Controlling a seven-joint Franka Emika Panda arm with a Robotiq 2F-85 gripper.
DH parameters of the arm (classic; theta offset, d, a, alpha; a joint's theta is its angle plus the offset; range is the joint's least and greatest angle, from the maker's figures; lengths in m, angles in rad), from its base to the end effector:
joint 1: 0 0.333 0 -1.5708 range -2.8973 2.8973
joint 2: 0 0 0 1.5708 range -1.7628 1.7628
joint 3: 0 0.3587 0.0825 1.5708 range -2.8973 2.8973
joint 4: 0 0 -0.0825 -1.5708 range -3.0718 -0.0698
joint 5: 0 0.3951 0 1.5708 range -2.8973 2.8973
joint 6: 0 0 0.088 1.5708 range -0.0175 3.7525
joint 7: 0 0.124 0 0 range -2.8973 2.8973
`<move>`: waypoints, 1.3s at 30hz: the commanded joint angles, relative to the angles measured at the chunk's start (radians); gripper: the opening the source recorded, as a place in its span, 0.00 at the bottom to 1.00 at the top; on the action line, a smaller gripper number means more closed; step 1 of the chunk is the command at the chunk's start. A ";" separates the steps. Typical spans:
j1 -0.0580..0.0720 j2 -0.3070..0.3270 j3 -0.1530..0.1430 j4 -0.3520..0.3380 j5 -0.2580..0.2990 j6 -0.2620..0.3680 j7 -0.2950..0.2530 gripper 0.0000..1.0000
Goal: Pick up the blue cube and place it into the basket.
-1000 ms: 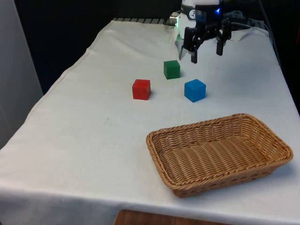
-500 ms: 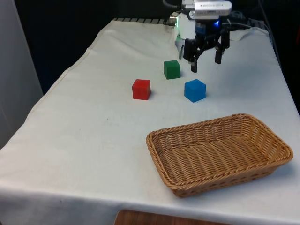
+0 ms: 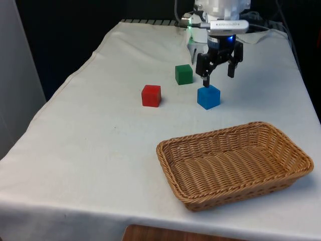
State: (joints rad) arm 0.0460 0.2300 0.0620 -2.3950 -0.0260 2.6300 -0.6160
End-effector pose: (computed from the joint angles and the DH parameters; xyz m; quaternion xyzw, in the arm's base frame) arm 0.5145 0.0567 0.2373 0.9314 0.3639 0.0029 0.0001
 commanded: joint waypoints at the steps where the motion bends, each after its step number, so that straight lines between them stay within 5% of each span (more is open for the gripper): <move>1: 0.002 -0.003 -0.005 -0.001 -0.010 0.002 0.008 1.00; 20: -0.004 0.059 -0.037 0.044 -0.012 0.005 -0.031 1.00; 39: -0.004 0.104 -0.037 0.050 -0.007 0.029 -0.032 1.00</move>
State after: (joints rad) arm 0.0400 0.3300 0.0290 -2.3440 -0.0260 2.6480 -0.6520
